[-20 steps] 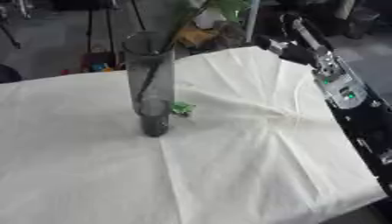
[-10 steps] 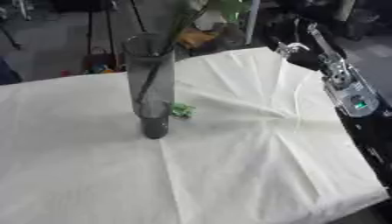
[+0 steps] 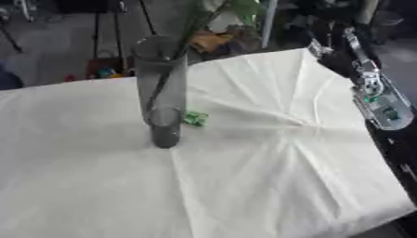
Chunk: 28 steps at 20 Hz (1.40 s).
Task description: Arrange flowers into the vase.
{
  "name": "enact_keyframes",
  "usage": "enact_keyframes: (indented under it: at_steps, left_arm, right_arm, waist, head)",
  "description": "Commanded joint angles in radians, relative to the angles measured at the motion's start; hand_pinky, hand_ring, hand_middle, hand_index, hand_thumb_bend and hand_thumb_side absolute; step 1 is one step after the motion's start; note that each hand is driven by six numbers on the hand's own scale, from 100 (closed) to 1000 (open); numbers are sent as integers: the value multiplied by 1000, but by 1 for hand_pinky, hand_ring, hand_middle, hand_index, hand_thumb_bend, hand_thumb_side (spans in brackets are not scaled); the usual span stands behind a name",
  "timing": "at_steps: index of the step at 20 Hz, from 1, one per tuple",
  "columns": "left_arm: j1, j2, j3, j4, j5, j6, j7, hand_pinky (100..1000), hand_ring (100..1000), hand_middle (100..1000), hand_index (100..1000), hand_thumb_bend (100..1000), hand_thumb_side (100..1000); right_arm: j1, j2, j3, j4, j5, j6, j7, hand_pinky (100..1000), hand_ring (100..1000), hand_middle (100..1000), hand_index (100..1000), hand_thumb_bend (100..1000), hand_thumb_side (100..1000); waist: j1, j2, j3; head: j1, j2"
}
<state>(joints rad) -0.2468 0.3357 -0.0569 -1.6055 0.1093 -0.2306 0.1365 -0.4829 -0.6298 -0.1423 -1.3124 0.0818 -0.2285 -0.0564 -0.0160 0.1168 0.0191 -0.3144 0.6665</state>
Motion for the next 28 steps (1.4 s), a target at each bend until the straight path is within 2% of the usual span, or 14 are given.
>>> enact_keyframes:
  at_steps: [1,28]
  left_arm:
    - [-11,27,11,-17,-2,0,4,793,1000,897,898,798,1000]
    - [-10,25,12,-19,-4,1,6,792,1000,894,897,801,1000]
  right_arm:
    - [-8,-35,-16,-23,-11,0,-12,630,509,571,708,472,604]
    - [-5,-22,-23,-22,-17,0,-16,634,512,573,712,483,611]
  waist:
    - [1,-10,-1]
    - [6,-15,-2]
  head:
    - [2,-7]
    - [3,-7]
